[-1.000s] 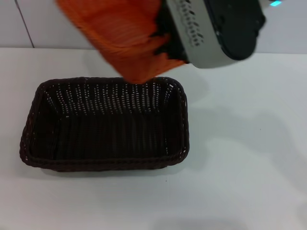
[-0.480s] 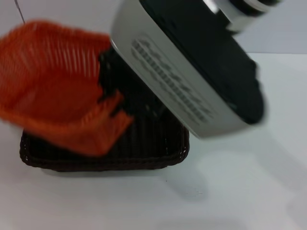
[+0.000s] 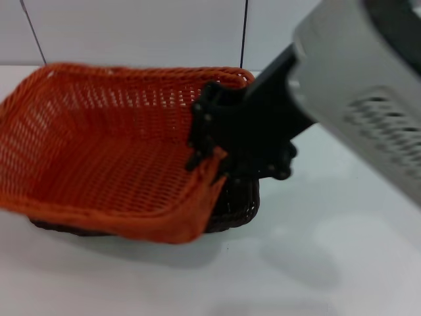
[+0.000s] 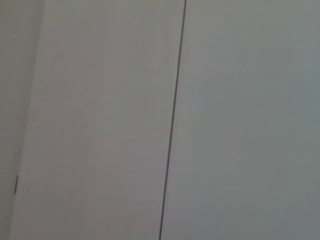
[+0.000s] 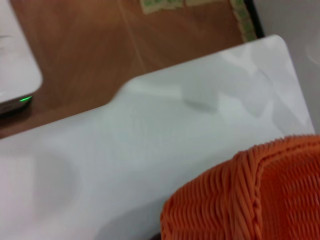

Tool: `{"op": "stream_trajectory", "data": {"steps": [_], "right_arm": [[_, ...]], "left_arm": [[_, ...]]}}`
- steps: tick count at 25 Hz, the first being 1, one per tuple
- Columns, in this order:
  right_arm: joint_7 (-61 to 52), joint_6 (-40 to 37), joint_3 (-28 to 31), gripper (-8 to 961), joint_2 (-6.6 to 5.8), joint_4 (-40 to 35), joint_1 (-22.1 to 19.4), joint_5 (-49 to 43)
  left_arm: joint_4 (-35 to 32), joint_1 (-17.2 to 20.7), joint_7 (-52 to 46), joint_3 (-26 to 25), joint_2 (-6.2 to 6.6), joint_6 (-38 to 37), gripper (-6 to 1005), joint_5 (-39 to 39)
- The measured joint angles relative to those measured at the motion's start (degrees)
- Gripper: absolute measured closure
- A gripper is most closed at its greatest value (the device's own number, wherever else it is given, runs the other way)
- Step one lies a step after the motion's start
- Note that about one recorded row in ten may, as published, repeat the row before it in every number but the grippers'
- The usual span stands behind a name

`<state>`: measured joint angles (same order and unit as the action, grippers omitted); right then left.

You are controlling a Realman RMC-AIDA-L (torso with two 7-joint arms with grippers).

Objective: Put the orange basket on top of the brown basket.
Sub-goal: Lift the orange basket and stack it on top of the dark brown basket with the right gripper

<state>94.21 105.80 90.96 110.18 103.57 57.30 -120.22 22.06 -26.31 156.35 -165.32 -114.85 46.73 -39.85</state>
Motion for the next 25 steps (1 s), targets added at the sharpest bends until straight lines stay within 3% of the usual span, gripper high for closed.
{"op": "stream_trajectory", "data": {"steps": [4,14,20,25], "right_arm": [[5.55,0.96,1.23,790,-1.82,-0.29,-0.83,1.26],[25.52,1.53,5.91,790,-3.48,-10.22,-0.31,-1.13],[32.52,1.55,8.56,791,-2.59,-19.54,4.02,-5.54],[35.51,1.45,10.57,790,-1.52,-21.8,4.35,-5.37]], "left_arm": [[0.0,-0.08,0.0,0.0,-0.58,0.35,413,0.88],[-1.01,0.62,0.0,0.0,-2.95,4.09,416,2.89],[-2.89,0.92,-1.04,0.39,-3.07,7.5,417,3.6],[-3.88,1.49,-1.98,0.94,-3.09,9.12,418,3.42]]}}
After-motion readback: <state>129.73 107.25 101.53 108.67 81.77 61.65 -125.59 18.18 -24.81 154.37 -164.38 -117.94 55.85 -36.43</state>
